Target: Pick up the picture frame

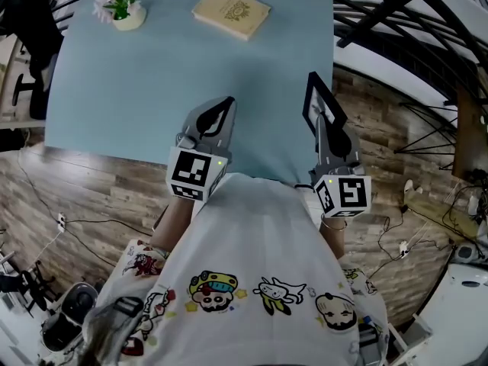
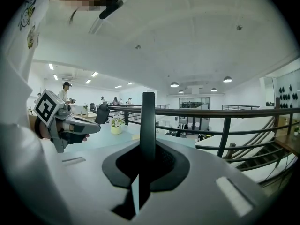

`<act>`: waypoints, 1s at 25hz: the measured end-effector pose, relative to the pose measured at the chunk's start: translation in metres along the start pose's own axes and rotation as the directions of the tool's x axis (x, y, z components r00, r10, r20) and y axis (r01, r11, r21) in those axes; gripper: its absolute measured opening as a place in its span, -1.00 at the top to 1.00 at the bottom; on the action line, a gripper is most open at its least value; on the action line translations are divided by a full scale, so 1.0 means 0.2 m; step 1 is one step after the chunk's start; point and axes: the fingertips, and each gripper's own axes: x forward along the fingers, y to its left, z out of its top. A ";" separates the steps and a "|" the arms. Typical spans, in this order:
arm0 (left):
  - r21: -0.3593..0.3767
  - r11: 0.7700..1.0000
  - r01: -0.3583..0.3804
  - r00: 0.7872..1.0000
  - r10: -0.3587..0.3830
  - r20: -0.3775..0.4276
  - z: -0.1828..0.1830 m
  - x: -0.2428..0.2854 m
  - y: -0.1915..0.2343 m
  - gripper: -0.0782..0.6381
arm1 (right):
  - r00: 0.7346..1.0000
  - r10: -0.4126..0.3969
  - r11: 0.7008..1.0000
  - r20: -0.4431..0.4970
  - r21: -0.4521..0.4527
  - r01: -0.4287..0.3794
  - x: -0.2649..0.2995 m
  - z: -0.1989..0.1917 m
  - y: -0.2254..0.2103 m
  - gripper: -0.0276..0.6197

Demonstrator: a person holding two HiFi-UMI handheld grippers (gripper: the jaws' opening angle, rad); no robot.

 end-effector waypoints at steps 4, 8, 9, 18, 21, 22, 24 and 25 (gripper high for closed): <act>-0.009 1.000 -0.001 1.000 0.001 0.005 0.01 0.01 0.01 0.79 | 1.000 -0.002 1.000 0.004 -0.005 0.002 0.00 0.01 -0.01 0.85; -0.004 1.000 -0.006 1.000 0.006 -0.001 0.00 0.00 0.01 0.79 | 1.000 -0.001 1.000 0.006 0.003 0.001 0.00 0.01 0.00 0.85; -0.004 1.000 -0.006 1.000 0.006 -0.002 0.00 0.00 0.00 0.79 | 1.000 0.000 1.000 0.006 0.003 0.000 0.00 0.01 0.00 0.85; -0.005 1.000 0.000 1.000 0.000 -0.002 0.01 0.01 0.00 0.79 | 1.000 -0.001 1.000 0.012 0.018 0.001 0.01 0.02 0.00 0.84; -0.011 1.000 0.005 1.000 -0.005 -0.008 -0.01 0.01 0.00 0.79 | 1.000 -0.003 1.000 0.012 0.022 0.003 0.01 0.01 0.00 0.84; -0.014 1.000 0.007 1.000 -0.007 -0.010 -0.01 0.01 0.00 0.79 | 1.000 -0.004 1.000 0.012 0.023 0.004 0.01 0.01 0.00 0.84; -0.011 1.000 0.008 1.000 -0.008 -0.007 -0.01 0.02 0.00 0.79 | 1.000 -0.003 1.000 0.013 0.026 0.003 0.01 0.01 -0.01 0.84; -0.007 1.000 0.007 1.000 -0.007 -0.003 0.00 0.02 0.00 0.79 | 1.000 -0.003 1.000 0.013 0.028 0.003 0.01 0.01 -0.01 0.85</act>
